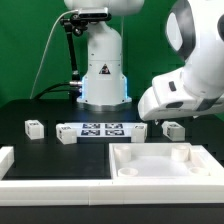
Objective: Assemble one leg
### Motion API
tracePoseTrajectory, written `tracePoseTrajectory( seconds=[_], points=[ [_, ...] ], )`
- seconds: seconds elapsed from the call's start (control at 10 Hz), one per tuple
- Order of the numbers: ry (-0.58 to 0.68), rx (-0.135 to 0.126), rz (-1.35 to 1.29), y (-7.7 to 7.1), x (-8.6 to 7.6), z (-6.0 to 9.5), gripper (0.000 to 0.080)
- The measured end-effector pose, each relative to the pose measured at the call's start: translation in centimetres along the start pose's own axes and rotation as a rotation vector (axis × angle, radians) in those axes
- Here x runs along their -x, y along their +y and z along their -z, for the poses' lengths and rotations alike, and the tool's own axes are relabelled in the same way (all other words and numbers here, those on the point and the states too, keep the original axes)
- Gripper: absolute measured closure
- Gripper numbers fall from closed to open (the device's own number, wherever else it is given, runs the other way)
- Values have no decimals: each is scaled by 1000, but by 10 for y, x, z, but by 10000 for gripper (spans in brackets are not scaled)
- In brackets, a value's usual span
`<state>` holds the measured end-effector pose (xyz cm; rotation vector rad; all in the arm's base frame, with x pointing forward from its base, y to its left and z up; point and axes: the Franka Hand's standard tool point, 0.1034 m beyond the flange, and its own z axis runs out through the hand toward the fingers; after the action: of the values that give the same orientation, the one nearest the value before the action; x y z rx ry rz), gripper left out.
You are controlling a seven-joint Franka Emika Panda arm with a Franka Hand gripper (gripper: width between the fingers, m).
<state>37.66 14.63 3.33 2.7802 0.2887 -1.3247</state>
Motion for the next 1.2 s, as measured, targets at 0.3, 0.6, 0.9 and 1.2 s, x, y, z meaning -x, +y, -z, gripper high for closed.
tracePoseTrajectory(
  seconds=[0.3,0.6,0.9,1.2],
  points=[
    [-24,17,-70,0,-8,-19,150],
    [-26,15,-74,2,-11,-27,150],
    [-15,10,-61,3,-13,-27,267],
    [-15,10,-61,3,-13,-27,509]
  ],
)
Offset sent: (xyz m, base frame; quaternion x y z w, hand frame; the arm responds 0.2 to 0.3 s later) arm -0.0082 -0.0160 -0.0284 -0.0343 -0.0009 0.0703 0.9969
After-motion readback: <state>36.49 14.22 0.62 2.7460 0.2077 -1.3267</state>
